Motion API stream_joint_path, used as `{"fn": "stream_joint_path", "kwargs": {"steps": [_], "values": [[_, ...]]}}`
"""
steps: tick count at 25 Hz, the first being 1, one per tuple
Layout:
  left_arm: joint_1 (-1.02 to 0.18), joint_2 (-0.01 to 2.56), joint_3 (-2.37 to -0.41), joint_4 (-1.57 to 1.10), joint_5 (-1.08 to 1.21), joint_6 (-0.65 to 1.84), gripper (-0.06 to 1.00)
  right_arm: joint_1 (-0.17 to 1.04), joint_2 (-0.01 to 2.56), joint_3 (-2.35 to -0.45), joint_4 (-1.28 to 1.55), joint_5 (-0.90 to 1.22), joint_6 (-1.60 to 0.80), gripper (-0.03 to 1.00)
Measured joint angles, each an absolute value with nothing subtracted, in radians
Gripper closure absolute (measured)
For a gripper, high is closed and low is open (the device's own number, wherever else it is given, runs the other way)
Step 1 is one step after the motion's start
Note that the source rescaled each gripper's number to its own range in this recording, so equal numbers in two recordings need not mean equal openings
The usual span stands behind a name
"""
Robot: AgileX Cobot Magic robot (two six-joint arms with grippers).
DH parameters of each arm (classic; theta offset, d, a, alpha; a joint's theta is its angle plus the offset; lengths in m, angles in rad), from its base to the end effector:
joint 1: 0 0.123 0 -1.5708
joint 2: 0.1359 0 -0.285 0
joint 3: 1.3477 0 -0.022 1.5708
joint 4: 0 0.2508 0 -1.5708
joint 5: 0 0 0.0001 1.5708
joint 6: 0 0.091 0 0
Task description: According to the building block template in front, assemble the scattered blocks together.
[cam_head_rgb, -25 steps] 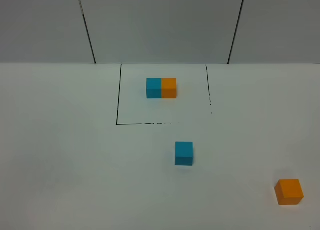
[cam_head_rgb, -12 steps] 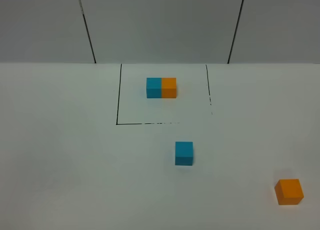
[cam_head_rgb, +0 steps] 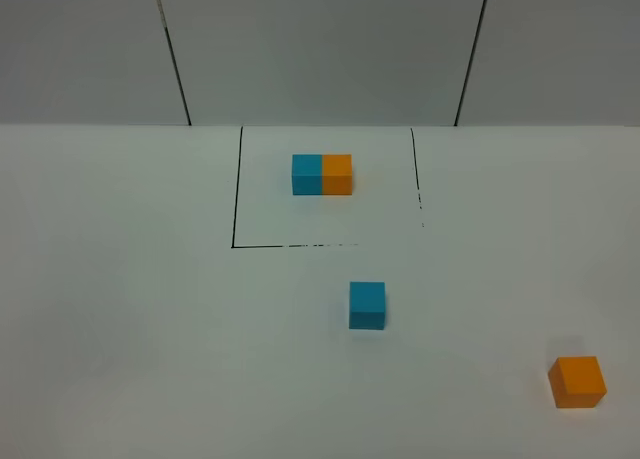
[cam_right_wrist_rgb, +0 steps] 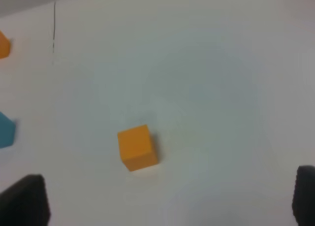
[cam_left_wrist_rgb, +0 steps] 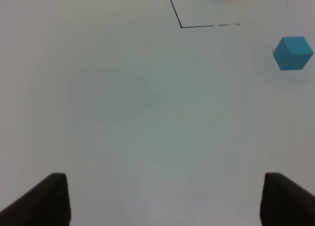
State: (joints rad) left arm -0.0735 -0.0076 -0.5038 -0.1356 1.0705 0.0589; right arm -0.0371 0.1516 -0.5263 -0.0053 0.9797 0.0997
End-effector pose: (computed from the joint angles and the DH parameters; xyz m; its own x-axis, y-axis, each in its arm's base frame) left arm -0.0080 -0.0102 0.2781 -0.4510 0.0268 -0.8921 0.1756 0.9827 -0.0593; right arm 0.0204 -0.0012 0.2901 -0.4884 0.1148 -0.8651 0.0885 0.9927 0.0818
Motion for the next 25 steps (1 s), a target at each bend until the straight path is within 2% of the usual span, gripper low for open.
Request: {"fn": "stream_joint_path", "kwargs": {"steps": [9,16,20,25], "values": [[-0.073,-0.008,-0.504,-0.136,1.070,0.059,0.28,-0.030,0.856,-0.731,0.000,0.935,0.000,-0.03],[-0.073,-0.008,-0.504,-0.136,1.070,0.059,0.28,0.105,1.384,-0.896,-0.005,0.902,0.000,-0.03],[-0.073,-0.008,-0.504,-0.136,1.070,0.059,0.29,0.148,1.552,-0.921,0.000,0.842,0.000,-0.03],[-0.073,-0.008,-0.504,-0.136,1.070,0.059,0.29,0.152,1.638,-0.921,0.027,0.814,-0.008,-0.03]]}}
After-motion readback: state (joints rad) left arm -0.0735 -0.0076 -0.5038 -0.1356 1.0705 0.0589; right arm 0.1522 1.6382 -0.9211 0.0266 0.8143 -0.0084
